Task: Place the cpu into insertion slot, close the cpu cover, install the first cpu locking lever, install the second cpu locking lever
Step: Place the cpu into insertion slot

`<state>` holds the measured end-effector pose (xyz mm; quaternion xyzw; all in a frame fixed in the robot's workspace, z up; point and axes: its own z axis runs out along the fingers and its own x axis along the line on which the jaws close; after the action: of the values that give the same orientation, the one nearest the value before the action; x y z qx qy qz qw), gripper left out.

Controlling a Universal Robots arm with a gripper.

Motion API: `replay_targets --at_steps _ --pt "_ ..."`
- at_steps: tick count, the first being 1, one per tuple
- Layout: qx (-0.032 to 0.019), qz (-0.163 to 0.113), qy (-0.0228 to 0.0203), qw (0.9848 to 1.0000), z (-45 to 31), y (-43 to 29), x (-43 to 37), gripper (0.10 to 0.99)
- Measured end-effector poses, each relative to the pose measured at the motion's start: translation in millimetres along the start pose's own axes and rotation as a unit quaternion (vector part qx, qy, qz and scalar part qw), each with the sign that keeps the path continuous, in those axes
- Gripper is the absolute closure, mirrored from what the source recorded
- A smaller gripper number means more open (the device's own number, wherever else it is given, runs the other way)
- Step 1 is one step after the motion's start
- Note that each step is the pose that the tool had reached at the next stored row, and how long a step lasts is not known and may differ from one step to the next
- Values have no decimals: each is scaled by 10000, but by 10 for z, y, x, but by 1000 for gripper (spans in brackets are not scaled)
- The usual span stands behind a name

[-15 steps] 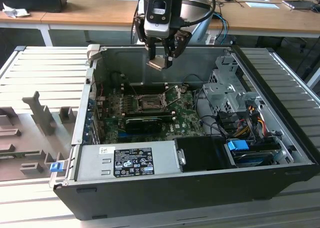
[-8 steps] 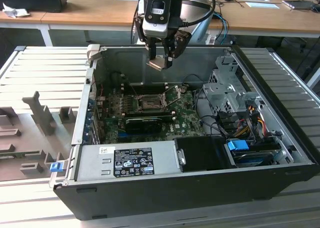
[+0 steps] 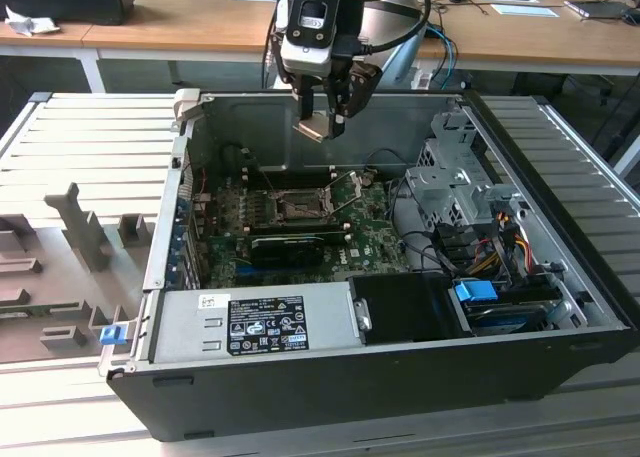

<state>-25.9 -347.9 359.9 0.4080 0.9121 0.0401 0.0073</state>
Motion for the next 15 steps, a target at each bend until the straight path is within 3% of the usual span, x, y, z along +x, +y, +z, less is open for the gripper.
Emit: replay_targets --at_steps 6,13,15 --pt "-4 259 -23 9997 8 -1 0 561" --pt "-16 951 -78 9954 38 -3 -1 561" --pt "-20 1168 -95 9931 48 -4 -1 561"
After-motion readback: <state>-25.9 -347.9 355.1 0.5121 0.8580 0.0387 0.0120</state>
